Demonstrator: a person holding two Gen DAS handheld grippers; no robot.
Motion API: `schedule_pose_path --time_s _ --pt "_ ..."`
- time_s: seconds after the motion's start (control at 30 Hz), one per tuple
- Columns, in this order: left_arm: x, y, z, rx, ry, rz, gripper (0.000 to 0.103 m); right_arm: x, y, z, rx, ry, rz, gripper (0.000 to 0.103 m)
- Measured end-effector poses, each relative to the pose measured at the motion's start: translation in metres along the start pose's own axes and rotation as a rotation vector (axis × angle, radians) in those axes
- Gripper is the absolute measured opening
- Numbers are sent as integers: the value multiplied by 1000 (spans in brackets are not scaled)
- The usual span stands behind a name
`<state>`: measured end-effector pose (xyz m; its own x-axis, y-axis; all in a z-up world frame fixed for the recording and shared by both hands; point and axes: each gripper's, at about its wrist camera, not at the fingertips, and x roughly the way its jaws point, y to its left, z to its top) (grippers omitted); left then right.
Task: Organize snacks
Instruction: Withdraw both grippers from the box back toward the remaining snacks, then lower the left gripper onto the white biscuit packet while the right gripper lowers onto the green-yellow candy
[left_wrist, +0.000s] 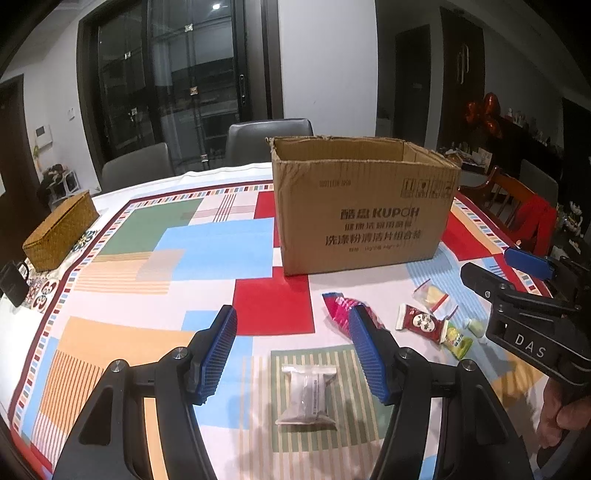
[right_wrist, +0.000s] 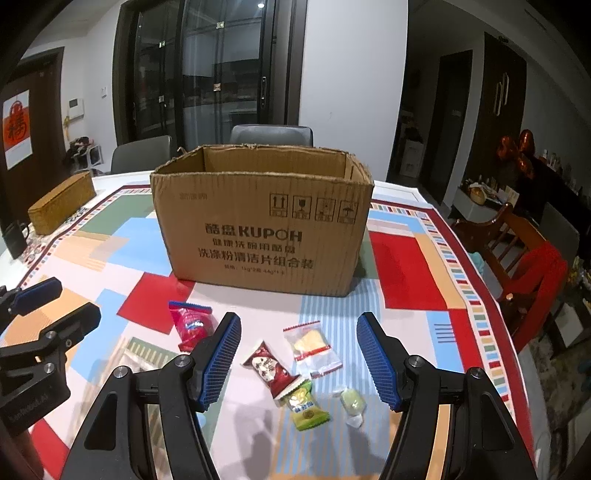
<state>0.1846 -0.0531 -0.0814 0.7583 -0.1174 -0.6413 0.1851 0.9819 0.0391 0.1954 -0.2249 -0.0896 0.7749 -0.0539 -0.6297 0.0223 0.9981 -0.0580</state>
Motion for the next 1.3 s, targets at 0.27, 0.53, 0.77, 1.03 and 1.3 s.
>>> schedule_pose_path --time_s 0.27,0.53,0.77,1.03,1.3 --pt "5 -2 -16 -1 23 6 62 7 -1 -13 0 33 -5 66" --pt "14 -6 -29 4 36 12 62 17 -3 -34 29 82 2 66" --pt "21 -8 -39 4 52 12 62 26 -6 -48 35 119 -6 66" --pt "29 -7 -50 -11 83 8 62 36 -2 -59 23 153 -9 65" --pt "38 -8 -55 -16 110 -4 62 48 -3 -66 21 196 -12 58"
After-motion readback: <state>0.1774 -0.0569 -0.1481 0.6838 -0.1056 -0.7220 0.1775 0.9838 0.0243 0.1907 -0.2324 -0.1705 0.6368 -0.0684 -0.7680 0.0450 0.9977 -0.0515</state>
